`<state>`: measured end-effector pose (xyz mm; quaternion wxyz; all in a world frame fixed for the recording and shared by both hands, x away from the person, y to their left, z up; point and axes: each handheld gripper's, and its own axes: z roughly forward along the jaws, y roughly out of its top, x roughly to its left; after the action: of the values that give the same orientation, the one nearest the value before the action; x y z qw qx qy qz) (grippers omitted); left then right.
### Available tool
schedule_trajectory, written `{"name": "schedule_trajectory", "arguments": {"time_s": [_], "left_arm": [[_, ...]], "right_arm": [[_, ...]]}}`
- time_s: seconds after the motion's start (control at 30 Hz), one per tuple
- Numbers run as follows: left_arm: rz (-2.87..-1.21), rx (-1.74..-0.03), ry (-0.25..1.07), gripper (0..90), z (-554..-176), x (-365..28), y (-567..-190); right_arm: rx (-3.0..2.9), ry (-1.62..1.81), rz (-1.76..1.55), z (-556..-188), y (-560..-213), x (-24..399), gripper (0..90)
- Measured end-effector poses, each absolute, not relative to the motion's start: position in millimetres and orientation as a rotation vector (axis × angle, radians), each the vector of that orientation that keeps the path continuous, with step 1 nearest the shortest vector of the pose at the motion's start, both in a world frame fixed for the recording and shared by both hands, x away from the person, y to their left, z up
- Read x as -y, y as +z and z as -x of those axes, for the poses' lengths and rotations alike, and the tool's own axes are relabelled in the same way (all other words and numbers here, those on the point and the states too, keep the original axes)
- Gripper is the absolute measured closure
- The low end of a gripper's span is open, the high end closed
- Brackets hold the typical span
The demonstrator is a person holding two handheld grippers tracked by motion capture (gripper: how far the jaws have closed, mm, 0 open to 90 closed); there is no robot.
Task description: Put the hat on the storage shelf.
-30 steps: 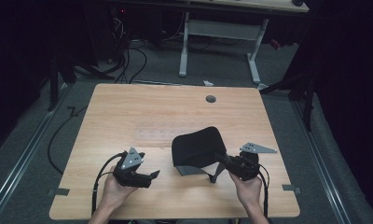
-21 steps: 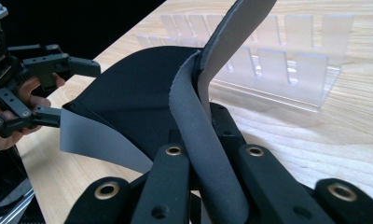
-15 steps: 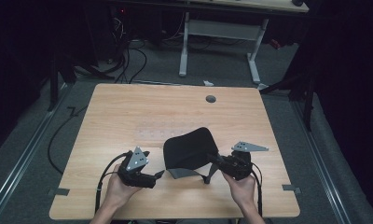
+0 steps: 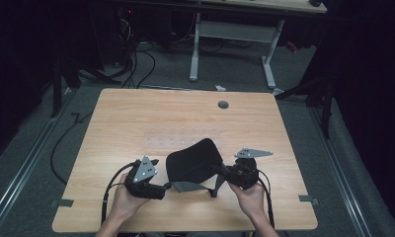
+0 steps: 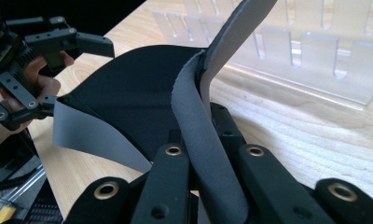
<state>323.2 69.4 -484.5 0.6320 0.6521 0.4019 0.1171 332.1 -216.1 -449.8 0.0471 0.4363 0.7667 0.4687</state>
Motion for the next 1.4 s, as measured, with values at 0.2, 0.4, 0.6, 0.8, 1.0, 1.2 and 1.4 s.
{"name": "schedule_trajectory", "arguments": {"time_s": [0.2,0.4,0.6,0.8,1.0,1.2,1.4], "left_arm": [[-1.503,-0.905,0.28,15.6,-321.8,-65.8,-486.3],[-1.512,-0.893,0.278,17.4,-321.8,-64.4,-486.4],[-1.518,-0.885,0.293,18.5,-321.2,-62.9,-485.5],[-1.516,-0.891,0.293,20.3,-322.4,-64.6,-485.8],[-1.516,-0.887,0.296,22.3,-322.2,-64.4,-487.0],[-1.525,-0.85,0.291,34.5,-317.5,-61.4,-487.5],[-1.523,-0.86,0.286,40.7,-317.8,-61.7,-487.2]], "right_arm": [[-2.362,1.402,-1.33,-332.7,-450.9,211.3,86.1],[-2.38,1.389,-1.344,-333.8,-451.3,208.1,86.1],[-2.384,1.38,-1.342,-334.2,-451.1,204.0,86.1],[-2.379,1.395,-1.339,-334.0,-450.1,202.7,86.1],[-2.373,1.411,-1.341,-334.2,-448.4,202.1,86.1],[-2.367,1.443,-1.339,-334.5,-446.3,201.2,86.1],[-2.365,1.463,-1.334,-335.6,-446.3,199.7,86.0]]}}
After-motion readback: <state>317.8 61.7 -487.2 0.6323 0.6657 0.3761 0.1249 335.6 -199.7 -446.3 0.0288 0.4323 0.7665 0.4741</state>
